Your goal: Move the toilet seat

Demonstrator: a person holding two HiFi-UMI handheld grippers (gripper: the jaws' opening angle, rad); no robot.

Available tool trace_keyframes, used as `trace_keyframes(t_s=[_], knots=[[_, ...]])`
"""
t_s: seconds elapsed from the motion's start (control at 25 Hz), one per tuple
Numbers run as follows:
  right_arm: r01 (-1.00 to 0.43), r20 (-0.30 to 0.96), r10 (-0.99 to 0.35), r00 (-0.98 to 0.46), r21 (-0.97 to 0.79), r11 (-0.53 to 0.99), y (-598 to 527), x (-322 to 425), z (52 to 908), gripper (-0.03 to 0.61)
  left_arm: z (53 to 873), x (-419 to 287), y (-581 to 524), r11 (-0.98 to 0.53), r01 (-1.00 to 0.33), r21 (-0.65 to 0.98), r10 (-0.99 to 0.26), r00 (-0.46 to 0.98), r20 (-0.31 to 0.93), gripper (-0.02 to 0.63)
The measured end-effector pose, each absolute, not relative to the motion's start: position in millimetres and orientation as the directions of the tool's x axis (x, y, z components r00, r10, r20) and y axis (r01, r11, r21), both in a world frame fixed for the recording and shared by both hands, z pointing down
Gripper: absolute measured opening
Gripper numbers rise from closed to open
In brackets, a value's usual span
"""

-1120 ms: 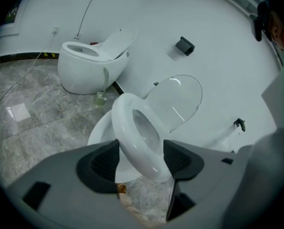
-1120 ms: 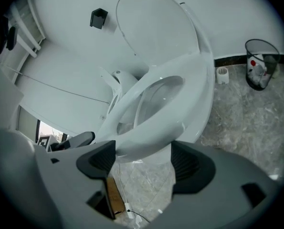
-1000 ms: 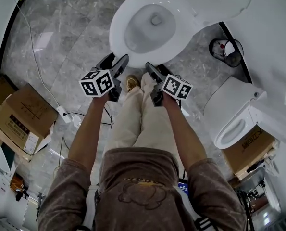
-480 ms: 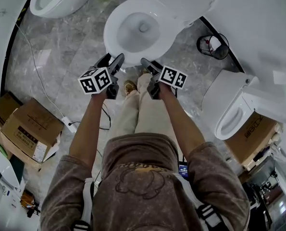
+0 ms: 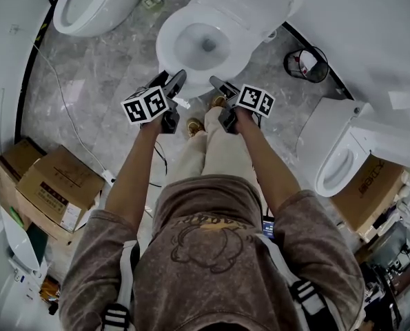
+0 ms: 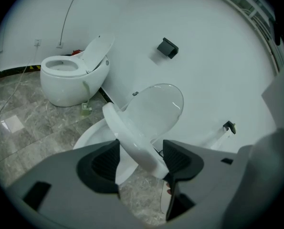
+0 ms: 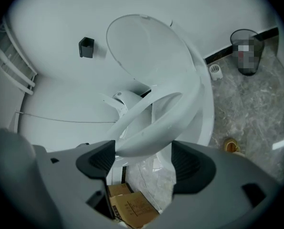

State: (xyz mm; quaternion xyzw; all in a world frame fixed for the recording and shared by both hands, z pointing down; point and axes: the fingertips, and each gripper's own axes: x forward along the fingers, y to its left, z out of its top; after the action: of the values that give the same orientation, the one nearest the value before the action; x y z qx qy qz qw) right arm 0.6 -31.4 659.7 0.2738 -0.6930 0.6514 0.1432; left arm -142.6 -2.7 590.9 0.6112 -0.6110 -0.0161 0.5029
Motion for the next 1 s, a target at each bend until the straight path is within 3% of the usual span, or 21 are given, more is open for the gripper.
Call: trace_keyframes(t_s=[1.0], knots=[[-0.411,0.429,-0.213,-0.878,-0.903,-0.125,-100.2,21.2,602.2,0.345,524.2,-127.2,-85.5,0.214,-0.767,0.605,-0.793,0.226,0.566,0.212]])
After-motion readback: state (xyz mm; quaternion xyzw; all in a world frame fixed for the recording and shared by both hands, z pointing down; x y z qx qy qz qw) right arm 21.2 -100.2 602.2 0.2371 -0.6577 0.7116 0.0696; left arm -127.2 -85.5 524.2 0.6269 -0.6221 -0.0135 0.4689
